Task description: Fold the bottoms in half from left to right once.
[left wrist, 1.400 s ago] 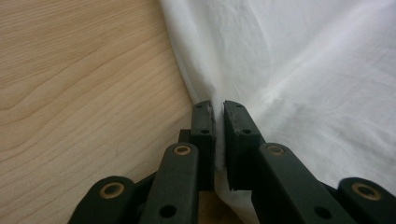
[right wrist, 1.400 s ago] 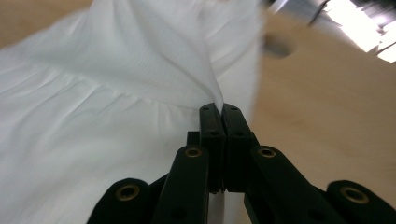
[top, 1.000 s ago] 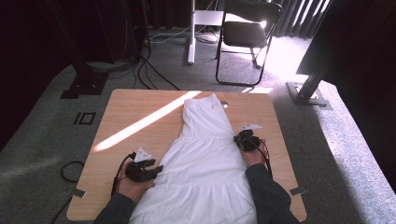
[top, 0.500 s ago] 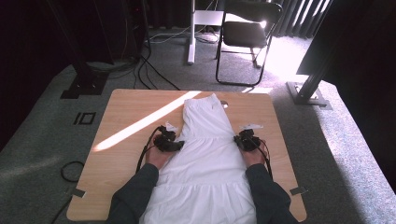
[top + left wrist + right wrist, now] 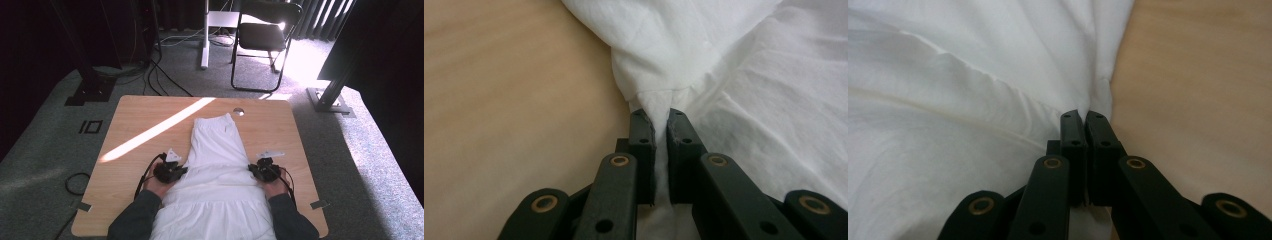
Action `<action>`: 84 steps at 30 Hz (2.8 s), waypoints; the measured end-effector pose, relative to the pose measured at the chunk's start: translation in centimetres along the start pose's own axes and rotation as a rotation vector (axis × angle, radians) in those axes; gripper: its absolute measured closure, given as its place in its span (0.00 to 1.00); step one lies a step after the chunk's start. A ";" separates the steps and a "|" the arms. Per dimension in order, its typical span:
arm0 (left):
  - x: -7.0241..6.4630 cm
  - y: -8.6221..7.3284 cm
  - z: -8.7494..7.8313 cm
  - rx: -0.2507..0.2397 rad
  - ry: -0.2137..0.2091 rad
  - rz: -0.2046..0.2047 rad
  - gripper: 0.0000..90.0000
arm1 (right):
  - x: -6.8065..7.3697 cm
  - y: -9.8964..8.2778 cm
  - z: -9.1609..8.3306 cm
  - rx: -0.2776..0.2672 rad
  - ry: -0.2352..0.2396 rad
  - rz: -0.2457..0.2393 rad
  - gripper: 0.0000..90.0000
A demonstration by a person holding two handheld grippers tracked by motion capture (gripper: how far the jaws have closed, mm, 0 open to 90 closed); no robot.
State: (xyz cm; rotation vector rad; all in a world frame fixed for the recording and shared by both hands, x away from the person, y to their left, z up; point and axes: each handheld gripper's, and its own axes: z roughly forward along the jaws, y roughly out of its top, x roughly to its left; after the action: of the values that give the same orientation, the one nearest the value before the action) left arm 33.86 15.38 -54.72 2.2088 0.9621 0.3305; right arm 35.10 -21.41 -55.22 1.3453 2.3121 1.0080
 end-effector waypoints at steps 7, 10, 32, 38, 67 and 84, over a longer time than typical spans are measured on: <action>-0.9 -1.2 -0.9 -0.003 -0.004 0.035 0.93 | 1.1 -0.3 -2.5 -0.012 0.019 -0.077 0.73; -0.8 -1.1 -0.8 -0.009 -0.008 0.026 0.93 | 0.0 1.3 -2.8 -0.089 0.057 -0.034 0.71; -0.7 -0.8 -0.5 -0.005 -0.005 0.015 0.87 | -2.7 9.7 3.3 -0.129 -0.108 -0.028 0.99; -0.5 -0.2 -0.7 0.050 -0.041 0.019 0.74 | -3.3 6.8 6.3 -0.062 -0.043 0.033 0.99; -0.6 4.3 4.7 -0.054 0.048 0.033 0.90 | -0.9 5.5 3.5 -0.005 0.011 0.007 0.79; -0.1 4.6 4.9 -0.049 0.090 -0.008 0.59 | 0.2 10.6 6.2 -0.082 -0.026 -0.110 0.91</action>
State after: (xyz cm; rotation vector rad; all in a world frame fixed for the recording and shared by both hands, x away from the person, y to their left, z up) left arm 38.67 10.65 -55.10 2.1612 0.9998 0.4485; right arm 45.24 -15.16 -52.36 1.1797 2.2720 1.0325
